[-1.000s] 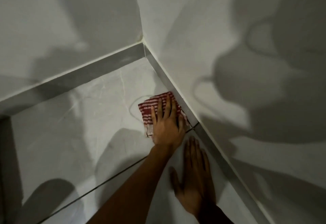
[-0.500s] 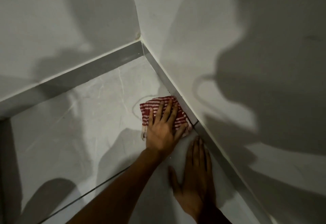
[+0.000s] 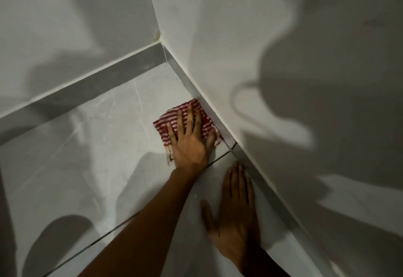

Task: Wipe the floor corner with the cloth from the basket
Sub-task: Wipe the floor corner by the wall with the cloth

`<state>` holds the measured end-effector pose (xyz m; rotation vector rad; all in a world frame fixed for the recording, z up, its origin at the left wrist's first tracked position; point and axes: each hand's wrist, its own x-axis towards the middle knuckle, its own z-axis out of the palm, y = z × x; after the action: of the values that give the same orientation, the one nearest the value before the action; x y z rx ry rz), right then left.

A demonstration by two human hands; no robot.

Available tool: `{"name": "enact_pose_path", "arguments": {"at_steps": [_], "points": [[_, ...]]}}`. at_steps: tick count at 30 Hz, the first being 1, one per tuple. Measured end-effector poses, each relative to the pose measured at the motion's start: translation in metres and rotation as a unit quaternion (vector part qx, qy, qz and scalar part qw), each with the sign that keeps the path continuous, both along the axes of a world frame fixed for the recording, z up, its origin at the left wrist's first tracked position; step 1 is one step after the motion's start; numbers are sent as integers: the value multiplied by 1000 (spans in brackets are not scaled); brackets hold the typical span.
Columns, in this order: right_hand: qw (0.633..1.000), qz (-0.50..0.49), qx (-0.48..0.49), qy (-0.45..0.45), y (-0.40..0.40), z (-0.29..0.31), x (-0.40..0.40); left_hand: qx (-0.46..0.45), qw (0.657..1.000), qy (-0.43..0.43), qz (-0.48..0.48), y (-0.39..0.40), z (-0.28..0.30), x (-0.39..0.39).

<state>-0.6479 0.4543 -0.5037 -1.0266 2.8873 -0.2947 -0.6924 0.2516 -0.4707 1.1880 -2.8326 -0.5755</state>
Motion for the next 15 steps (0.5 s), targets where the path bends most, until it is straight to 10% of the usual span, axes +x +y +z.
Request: {"name": "enact_pose_path", "arguments": {"at_steps": [7,15], "points": [[1000,11,-11,-10,2,6,0,-54,988,50,-139,-15,-5,41],[999,-4,37,-21,-5,22,-2,-37,999,15,-30,16,2,4]]}}
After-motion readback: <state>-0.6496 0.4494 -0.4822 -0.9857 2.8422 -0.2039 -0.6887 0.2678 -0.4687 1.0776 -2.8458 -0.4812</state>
